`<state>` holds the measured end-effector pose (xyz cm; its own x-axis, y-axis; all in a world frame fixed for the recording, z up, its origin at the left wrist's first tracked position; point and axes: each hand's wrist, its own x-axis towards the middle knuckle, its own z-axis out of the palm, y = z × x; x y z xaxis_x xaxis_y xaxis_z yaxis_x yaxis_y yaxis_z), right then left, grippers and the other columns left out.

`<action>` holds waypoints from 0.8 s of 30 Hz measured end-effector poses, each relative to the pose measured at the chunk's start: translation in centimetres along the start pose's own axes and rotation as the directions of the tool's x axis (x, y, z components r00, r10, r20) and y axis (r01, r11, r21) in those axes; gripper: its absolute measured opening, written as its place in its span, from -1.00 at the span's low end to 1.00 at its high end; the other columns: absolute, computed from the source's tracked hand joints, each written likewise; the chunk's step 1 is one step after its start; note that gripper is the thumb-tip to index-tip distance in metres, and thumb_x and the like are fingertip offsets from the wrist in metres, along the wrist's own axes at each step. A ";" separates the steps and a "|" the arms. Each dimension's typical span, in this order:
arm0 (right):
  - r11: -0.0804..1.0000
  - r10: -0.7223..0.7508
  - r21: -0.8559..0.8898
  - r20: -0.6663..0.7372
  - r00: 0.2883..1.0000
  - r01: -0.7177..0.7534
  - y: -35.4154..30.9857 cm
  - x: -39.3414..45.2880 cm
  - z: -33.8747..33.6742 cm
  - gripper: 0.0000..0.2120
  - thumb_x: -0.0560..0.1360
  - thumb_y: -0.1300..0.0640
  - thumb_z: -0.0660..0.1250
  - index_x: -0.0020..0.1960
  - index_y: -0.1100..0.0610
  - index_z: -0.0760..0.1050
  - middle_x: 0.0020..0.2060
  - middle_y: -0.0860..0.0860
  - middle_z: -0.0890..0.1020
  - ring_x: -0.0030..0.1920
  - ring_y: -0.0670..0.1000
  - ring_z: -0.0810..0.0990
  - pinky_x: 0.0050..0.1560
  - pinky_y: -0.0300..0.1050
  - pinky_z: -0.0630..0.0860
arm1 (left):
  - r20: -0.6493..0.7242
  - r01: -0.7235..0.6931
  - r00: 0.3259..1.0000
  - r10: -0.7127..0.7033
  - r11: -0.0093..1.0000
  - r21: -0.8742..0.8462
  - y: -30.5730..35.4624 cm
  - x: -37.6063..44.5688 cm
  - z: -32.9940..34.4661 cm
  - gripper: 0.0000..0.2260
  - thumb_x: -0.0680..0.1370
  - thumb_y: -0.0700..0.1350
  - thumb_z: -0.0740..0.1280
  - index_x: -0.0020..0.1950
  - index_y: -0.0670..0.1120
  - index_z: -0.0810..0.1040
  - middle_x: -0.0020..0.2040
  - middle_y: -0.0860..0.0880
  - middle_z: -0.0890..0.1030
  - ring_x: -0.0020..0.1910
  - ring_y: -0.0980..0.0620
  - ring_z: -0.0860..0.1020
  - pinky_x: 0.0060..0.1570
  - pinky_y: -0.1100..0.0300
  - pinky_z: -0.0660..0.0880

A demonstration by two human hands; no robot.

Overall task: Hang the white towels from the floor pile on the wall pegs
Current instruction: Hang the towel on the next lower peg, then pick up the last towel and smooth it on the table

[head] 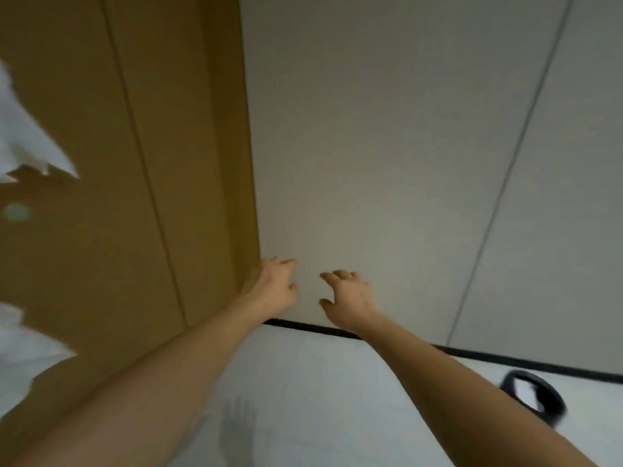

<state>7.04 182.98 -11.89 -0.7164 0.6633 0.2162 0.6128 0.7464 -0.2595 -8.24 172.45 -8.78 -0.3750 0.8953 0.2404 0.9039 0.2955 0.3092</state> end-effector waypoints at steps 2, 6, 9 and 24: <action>0.993 0.117 -0.017 -0.015 0.993 -0.117 8.3 -4.6 -2.2 -0.42 0.54 -0.07 0.29 0.51 -0.03 0.25 0.43 0.04 0.40 0.38 0.16 0.34 0.31 0.11 0.35 | 0.072 -0.099 0.993 0.097 0.995 0.022 7.9 1.2 4.1 -0.51 0.58 0.00 0.23 0.51 -0.04 0.30 0.43 -0.11 0.39 0.36 -0.12 0.38 0.31 0.02 0.39; 0.933 0.360 -0.020 -0.028 0.933 -0.360 22.8 -15.0 -6.2 -0.43 0.54 -0.08 0.29 0.51 -0.03 0.26 0.41 0.04 0.41 0.37 0.16 0.36 0.31 0.13 0.37 | 0.212 -0.292 0.935 0.285 0.956 0.003 24.3 2.2 11.8 -0.50 0.56 0.03 0.24 0.50 0.02 0.31 0.45 -0.05 0.37 0.38 -0.11 0.36 0.34 0.01 0.35; 0.847 0.529 -0.022 -0.038 0.848 -0.530 31.7 -23.2 -8.9 -0.44 0.52 -0.09 0.30 0.49 -0.04 0.29 0.40 0.03 0.43 0.37 0.17 0.36 0.31 0.16 0.36 | 0.289 -0.420 0.863 0.414 0.906 -0.046 36.4 2.0 17.0 -0.51 0.57 0.04 0.25 0.49 0.03 0.31 0.43 -0.05 0.39 0.37 -0.11 0.37 0.34 0.02 0.35; 0.146 0.989 0.140 -0.015 0.145 -0.979 61.3 -55.8 -11.2 -0.45 0.54 -0.10 0.28 0.50 -0.04 0.30 0.42 0.01 0.41 0.39 0.12 0.34 0.33 0.07 0.34 | 0.531 -0.873 0.175 0.829 0.380 -0.307 80.7 -6.3 42.6 -0.54 0.62 0.07 0.20 0.51 0.00 0.28 0.47 -0.08 0.33 0.41 -0.11 0.32 0.36 -0.04 0.30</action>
<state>88.33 192.27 -29.33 0.5073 0.8356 -0.2108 0.7445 -0.5481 -0.3810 75.87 204.92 -24.56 0.7933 0.5785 -0.1897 0.6077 -0.7711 0.1899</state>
